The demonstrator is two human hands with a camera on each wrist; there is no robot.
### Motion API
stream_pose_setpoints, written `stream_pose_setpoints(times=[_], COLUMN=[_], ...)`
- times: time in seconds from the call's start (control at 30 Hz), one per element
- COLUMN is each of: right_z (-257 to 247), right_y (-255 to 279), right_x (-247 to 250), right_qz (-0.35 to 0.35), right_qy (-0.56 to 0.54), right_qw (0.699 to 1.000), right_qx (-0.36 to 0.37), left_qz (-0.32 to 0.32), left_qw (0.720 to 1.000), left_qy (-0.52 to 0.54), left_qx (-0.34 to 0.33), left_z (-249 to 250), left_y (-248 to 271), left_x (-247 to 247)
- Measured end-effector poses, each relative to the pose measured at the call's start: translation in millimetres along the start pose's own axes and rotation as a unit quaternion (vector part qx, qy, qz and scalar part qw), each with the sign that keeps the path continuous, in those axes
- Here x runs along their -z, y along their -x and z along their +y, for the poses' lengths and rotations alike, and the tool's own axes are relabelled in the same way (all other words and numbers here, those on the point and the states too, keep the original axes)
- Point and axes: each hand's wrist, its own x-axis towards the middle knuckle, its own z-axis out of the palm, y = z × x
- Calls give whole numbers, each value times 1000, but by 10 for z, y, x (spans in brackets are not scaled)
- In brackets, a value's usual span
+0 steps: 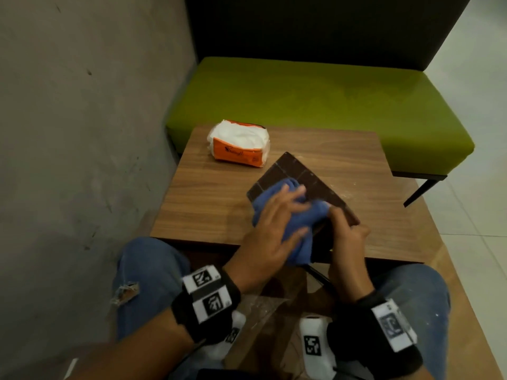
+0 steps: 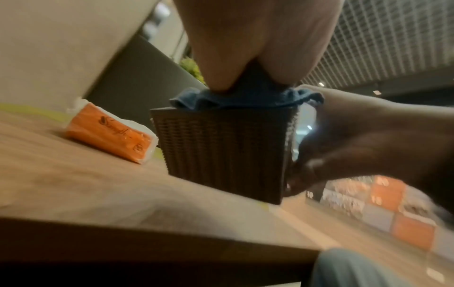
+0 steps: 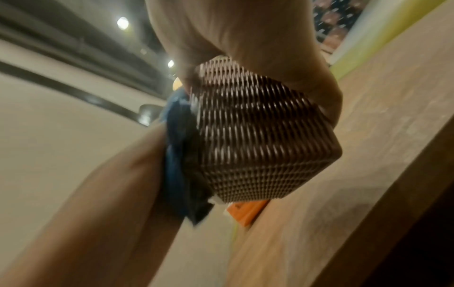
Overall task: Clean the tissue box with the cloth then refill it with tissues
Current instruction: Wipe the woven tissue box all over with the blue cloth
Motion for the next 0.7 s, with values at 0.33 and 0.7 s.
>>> stream_pose_setpoints(times=[0.33, 0.7], right_z=[-241, -538], right_y=[-382, -820], right_x=[241, 262], right_qz=[-70, -15], right_qy=[51, 129], right_qw=[993, 986], right_qx=[-79, -101], left_qz=[119, 124], left_qw=[958, 760], left_qy=[96, 484], left_qx=[243, 415], left_z=[-429, -464], left_y=[333, 335], left_x=[420, 644])
